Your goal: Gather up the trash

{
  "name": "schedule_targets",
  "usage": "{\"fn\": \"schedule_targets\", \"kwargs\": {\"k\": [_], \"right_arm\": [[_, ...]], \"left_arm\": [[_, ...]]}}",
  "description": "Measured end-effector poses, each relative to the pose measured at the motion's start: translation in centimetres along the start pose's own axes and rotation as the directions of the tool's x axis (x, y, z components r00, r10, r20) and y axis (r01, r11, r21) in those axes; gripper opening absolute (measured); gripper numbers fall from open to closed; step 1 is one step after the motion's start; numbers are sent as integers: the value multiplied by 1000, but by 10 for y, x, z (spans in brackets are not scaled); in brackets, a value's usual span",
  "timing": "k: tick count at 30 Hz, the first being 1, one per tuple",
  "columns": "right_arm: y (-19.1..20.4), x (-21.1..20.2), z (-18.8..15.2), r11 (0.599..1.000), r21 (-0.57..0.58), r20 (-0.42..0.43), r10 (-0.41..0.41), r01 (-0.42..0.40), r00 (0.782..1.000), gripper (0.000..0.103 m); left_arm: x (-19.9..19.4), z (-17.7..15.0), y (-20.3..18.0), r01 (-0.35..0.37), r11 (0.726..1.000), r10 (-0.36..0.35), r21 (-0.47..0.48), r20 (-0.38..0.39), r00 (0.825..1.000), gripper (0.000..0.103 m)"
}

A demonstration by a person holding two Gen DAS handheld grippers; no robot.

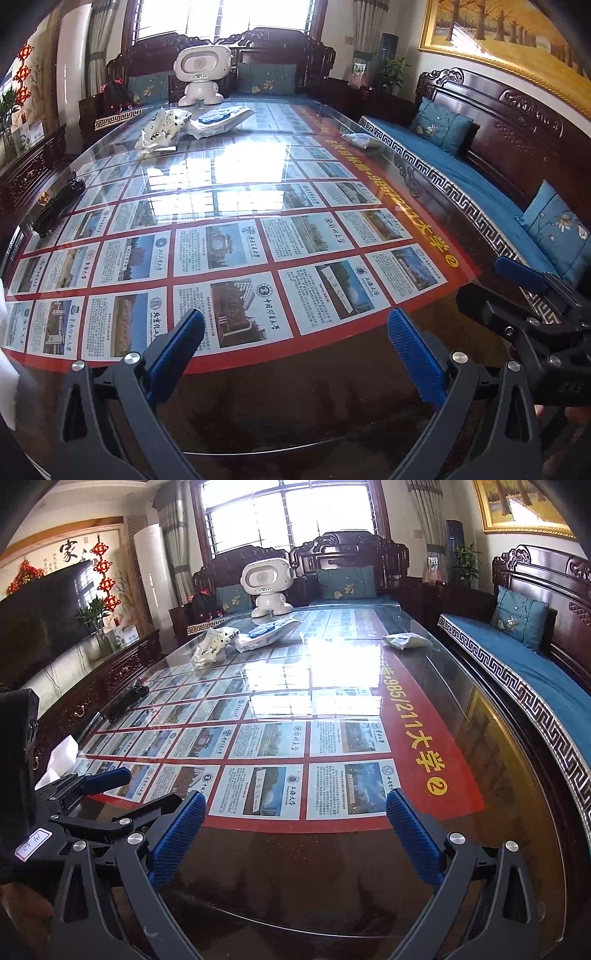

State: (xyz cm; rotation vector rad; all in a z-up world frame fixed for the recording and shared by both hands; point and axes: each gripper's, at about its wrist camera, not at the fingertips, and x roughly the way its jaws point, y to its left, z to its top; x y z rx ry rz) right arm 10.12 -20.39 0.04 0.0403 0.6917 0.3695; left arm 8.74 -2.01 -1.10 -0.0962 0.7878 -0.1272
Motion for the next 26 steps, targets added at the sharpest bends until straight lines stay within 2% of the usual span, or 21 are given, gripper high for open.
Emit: {"fn": "schedule_targets", "kwargs": {"k": [5,12,17,26], "right_arm": [[0,3,-1,1000,4,-11,-3,3,1000,95],[3,5,-3,1000,1,-21,-1,1,1000,95],[2,5,-4,1000,2,-21,-6,6,1000,95],[0,2,-2,1000,12,-14,-3,3,1000,95]], "left_arm": [[1,0,-1,-11,1000,11,18,4,1000,98],[3,-2,-5,-68,996,68,50,-5,998,98],[2,0,-2,-58,998,59,32,-23,998,99],[0,1,-7,-58,996,60,69,-23,998,99]]}}
